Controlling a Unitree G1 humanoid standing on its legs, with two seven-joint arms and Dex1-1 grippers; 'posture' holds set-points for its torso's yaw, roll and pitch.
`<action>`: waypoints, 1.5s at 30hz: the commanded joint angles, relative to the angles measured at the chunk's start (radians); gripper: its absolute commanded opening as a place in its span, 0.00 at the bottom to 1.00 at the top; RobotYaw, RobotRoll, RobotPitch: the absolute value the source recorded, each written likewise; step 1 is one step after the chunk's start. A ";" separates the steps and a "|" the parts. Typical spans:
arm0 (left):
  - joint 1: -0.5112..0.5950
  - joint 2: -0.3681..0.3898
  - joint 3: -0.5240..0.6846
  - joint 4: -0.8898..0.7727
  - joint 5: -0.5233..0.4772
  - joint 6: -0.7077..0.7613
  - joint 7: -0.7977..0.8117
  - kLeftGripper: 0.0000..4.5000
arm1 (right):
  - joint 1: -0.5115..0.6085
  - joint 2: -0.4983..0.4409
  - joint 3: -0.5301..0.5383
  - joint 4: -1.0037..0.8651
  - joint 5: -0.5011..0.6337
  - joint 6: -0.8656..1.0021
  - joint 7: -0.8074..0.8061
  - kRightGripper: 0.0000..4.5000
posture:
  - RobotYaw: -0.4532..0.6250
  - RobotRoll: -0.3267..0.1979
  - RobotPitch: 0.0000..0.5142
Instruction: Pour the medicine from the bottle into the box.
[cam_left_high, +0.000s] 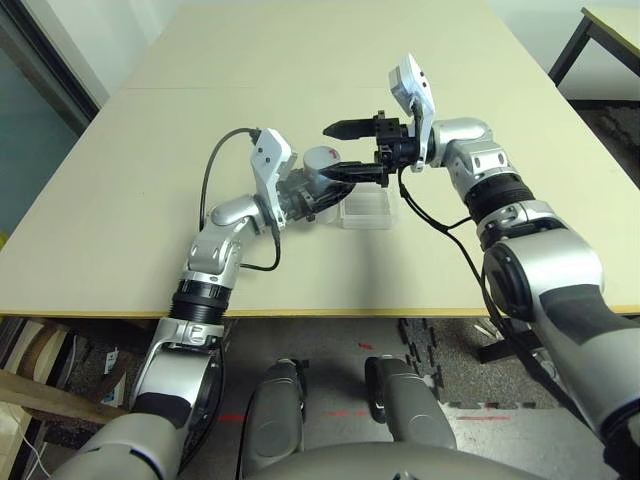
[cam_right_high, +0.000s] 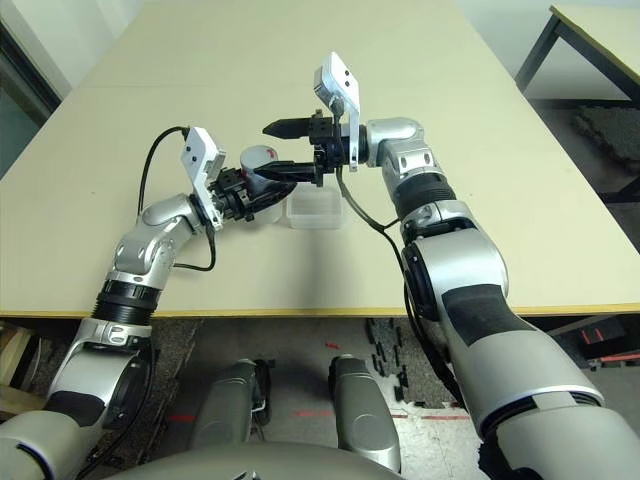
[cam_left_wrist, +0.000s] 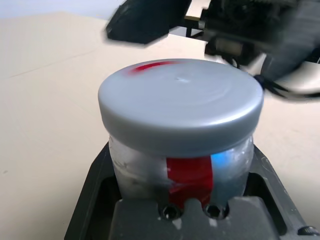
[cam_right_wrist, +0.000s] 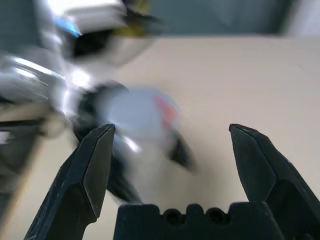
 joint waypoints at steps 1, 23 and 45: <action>-0.002 -0.007 -0.014 -0.025 -0.005 -0.015 -0.023 0.59 | -0.005 -0.031 -0.021 0.028 -0.020 -0.007 -0.029 1.00 | 0.29 0.62 0.20; -0.024 -0.023 -0.016 0.018 0.005 -0.031 -0.035 0.59 | 0.015 0.028 -0.021 -0.133 0.032 0.106 0.194 1.00 | 0.27 0.62 0.19; -0.014 -0.027 -0.021 0.002 0.006 -0.023 -0.039 0.59 | 0.009 0.158 -0.004 -0.104 -0.007 0.069 0.069 1.00 | 0.28 0.62 0.20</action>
